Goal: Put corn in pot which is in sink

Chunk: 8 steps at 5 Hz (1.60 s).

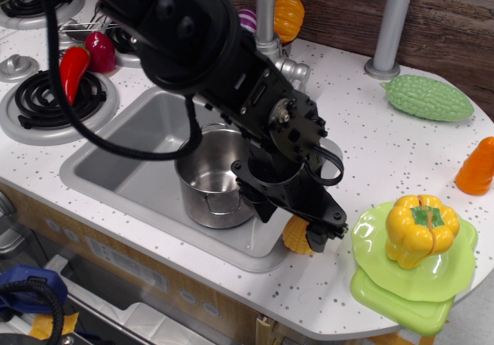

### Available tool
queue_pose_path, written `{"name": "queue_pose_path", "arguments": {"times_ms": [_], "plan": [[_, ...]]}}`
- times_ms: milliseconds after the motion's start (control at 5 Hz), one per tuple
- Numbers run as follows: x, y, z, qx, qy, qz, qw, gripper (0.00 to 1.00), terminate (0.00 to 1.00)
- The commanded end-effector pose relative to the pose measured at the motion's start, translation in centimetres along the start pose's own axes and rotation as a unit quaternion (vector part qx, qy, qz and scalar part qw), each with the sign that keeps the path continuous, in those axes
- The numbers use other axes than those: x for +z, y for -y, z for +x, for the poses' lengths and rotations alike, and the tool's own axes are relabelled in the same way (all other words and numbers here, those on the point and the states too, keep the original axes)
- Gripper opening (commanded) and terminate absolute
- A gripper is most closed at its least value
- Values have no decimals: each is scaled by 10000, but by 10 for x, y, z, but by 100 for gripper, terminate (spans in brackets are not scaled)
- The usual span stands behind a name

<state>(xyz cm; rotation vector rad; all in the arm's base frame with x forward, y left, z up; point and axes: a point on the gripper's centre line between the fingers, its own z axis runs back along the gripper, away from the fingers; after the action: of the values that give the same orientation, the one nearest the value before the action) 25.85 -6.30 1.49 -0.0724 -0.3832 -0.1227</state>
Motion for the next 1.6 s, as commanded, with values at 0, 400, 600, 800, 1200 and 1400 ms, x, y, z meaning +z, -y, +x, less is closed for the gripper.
{"name": "queue_pose_path", "arguments": {"times_ms": [0, 400, 600, 800, 1200, 1400], "plan": [[-5, 3, 8, -55, 415, -68, 9991, 100, 0], [4, 0, 11, -145, 348, -139, 9992, 0, 0], [33, -15, 19, -597, -102, -66, 9981, 0, 0], [43, -31, 23, -959, -299, 159, 9948, 0, 0], [39, -81, 30, -1726, -43, 215, 9848, 0, 0], [30, -99, 27, -2111, 172, 275, 9769, 0, 0]]}}
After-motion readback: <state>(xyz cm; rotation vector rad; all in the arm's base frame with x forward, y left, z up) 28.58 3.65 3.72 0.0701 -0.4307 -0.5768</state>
